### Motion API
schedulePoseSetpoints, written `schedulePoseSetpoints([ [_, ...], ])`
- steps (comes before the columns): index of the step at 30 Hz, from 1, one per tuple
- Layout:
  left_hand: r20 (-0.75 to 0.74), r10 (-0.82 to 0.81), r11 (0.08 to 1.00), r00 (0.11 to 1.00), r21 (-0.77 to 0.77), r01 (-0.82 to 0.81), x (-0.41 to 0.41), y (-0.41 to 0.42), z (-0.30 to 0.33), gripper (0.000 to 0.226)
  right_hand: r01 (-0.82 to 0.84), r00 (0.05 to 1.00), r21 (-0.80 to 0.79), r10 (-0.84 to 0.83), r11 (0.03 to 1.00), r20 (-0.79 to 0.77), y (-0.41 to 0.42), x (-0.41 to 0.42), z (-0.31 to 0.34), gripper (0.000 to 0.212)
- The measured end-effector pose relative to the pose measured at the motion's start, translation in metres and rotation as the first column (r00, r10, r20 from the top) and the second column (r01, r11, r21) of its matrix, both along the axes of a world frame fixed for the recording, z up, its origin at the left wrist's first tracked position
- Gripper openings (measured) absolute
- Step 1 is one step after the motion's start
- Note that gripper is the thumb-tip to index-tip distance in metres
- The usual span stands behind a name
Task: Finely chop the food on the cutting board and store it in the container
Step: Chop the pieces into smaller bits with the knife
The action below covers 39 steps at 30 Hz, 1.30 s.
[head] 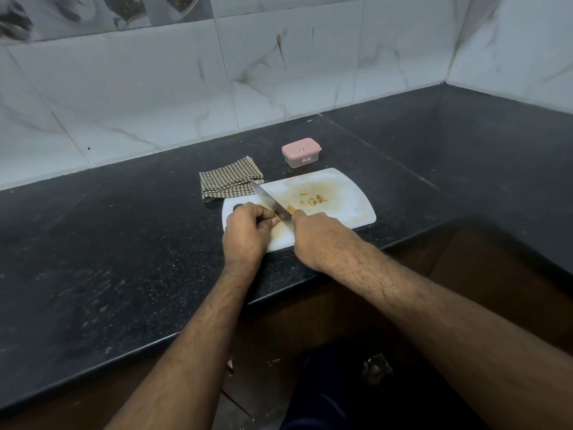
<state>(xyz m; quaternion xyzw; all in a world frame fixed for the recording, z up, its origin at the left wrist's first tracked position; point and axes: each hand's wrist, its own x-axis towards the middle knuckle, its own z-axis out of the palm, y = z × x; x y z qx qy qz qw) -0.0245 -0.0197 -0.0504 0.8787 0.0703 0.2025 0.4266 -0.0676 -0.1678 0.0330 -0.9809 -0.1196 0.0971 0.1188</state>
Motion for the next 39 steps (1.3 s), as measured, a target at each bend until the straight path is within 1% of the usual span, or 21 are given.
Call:
schedulePoseSetpoints([
  [11,-0.006,0.012,0.999,1.0,0.034,-0.012,0.001,0.0,-0.001,0.006,0.0,1.0,-0.015,0.0,1.0,-0.017,0.005,0.008,0.002,0.047],
  [19,-0.003,0.012,0.999,1.0,0.04,-0.012,0.002,0.0,-0.002,0.008,-0.001,1.0,-0.043,0.002,0.999,0.026,0.011,0.014,-0.004,0.038],
  [23,0.007,0.005,0.999,1.0,0.039,-0.005,0.002,0.0,-0.001,0.008,-0.041,0.995,-0.094,0.049,0.995,0.089,0.013,0.019,-0.011,0.029],
  [26,0.018,0.002,0.999,1.0,0.04,-0.003,0.002,0.0,-0.002,0.009,-0.043,0.991,-0.116,0.057,0.992,0.119,0.014,0.025,-0.019,0.027],
  [34,0.045,-0.018,0.999,0.999,0.03,0.016,0.001,0.0,-0.002,0.01,-0.029,0.987,-0.107,0.045,0.994,0.154,0.016,0.033,-0.027,0.026],
  [39,0.051,-0.01,0.999,0.999,0.045,0.007,0.001,-0.002,0.0,0.006,-0.023,0.992,-0.091,0.034,0.996,0.125,0.015,0.035,-0.028,0.029],
])
